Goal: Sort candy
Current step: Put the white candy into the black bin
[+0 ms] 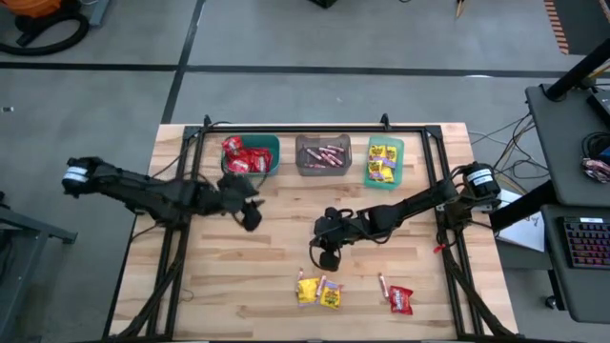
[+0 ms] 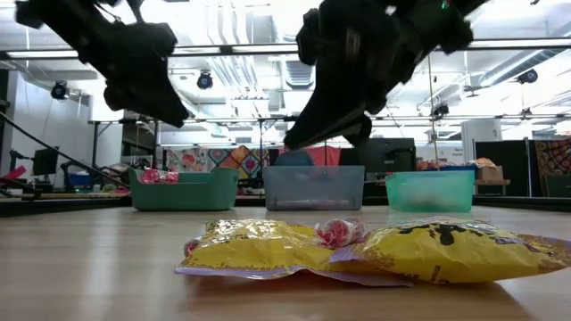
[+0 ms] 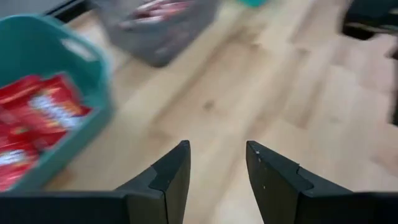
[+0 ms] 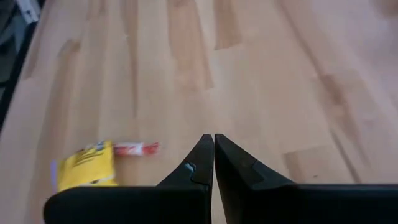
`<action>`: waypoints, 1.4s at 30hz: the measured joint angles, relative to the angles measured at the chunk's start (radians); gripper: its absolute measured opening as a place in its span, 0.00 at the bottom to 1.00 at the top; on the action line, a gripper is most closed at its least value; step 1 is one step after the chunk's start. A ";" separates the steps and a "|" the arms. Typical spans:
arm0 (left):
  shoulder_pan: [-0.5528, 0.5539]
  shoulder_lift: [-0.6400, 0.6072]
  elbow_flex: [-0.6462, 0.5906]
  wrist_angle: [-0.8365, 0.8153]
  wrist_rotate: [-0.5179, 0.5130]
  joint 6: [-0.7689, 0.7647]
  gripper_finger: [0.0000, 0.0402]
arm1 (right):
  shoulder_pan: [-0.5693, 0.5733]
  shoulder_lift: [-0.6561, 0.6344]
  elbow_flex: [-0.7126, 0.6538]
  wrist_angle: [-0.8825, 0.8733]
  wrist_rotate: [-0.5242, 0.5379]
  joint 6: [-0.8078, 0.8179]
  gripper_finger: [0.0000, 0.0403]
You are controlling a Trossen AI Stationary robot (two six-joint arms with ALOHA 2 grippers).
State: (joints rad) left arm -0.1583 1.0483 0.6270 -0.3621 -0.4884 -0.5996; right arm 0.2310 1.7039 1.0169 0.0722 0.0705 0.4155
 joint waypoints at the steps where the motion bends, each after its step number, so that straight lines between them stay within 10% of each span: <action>1: -0.037 0.008 0.000 0.020 -0.016 -0.010 0.35 | 0.008 0.000 0.015 -0.026 -0.001 0.004 0.02; 11: -0.293 0.155 0.000 0.253 -0.116 -0.075 0.35 | 0.092 0.000 0.180 -0.235 0.008 0.009 0.02; 29: -0.431 0.438 0.001 0.578 -0.115 -0.141 0.35 | 0.227 0.014 0.214 -0.377 0.020 0.241 0.02; 42: -0.450 0.494 0.001 0.732 -0.115 -0.143 0.35 | 0.293 0.109 0.224 -0.327 0.072 -0.253 0.02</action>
State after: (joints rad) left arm -0.6083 1.5421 0.6281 0.3698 -0.6033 -0.7426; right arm 0.5236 1.8126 1.2413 -0.2550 0.1427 0.1621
